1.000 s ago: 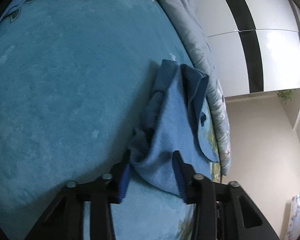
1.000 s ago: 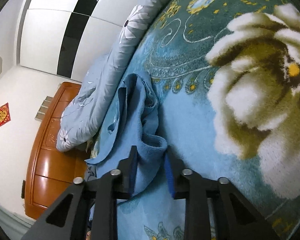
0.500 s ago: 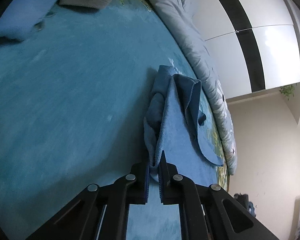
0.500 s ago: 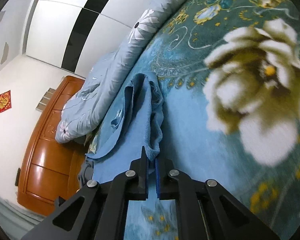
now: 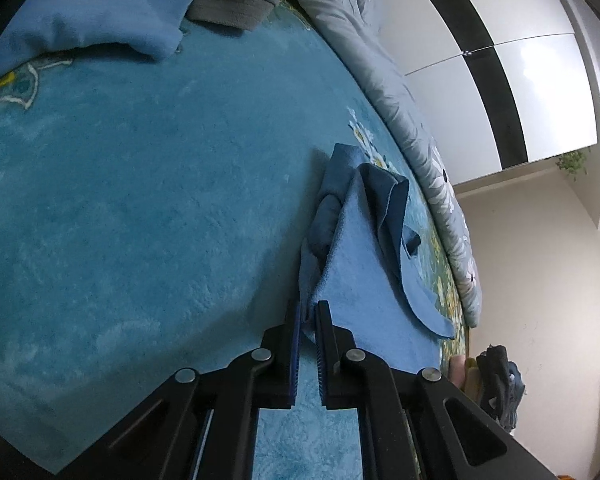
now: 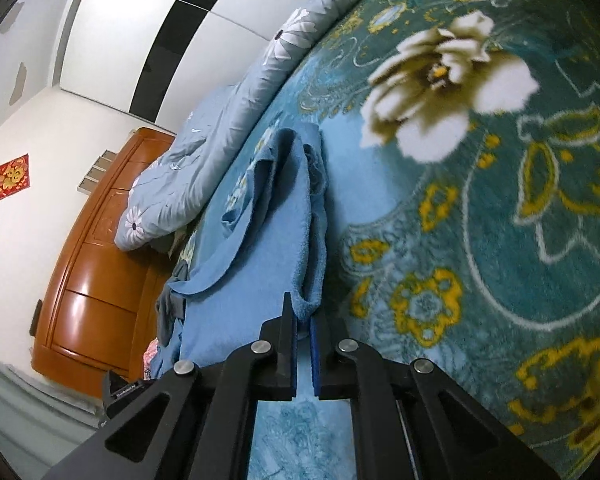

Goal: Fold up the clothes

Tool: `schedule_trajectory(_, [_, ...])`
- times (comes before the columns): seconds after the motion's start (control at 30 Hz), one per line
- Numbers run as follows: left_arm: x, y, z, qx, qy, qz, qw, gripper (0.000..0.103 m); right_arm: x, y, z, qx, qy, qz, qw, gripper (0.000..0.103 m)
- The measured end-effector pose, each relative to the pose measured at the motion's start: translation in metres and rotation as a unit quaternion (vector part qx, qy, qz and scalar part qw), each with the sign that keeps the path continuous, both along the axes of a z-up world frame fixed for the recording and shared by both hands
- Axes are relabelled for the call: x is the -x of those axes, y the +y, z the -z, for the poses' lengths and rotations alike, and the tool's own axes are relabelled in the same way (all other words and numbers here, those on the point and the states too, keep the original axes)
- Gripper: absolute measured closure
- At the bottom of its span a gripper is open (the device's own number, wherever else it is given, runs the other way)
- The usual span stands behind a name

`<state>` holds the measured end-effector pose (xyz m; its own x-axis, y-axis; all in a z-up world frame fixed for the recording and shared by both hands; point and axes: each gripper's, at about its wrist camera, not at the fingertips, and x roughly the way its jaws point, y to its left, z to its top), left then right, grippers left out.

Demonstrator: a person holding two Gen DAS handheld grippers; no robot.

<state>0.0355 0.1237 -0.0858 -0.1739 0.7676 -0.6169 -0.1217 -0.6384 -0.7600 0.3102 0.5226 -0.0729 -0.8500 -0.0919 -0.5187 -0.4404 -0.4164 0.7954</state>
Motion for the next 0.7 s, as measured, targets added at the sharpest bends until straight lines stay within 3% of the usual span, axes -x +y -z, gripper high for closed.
schedule_trajectory(0.23, [0.011, 0.006, -0.007, -0.008, 0.006, 0.026, 0.9996, 0.094, 0.002, 0.005, -0.008, -0.031, -0.015, 0.004, 0.999, 0.092])
schedule_trajectory(0.37, [0.026, 0.021, -0.024, 0.003, 0.028, 0.05, 0.9984, 0.091, 0.005, 0.011, -0.018, -0.063, -0.023, 0.015, 0.998, 0.081])
schedule_trajectory(0.5, [0.042, 0.037, -0.045, 0.017, 0.065, 0.049, 0.9965, 0.074, 0.011, 0.031, -0.031, -0.081, -0.015, 0.037, 0.996, 0.076])
schedule_trajectory(0.7, [0.069, 0.076, -0.052, 0.017, 0.06, 0.064, 0.996, 0.057, 0.046, 0.048, -0.036, -0.074, -0.004, 0.02, 0.997, 0.076])
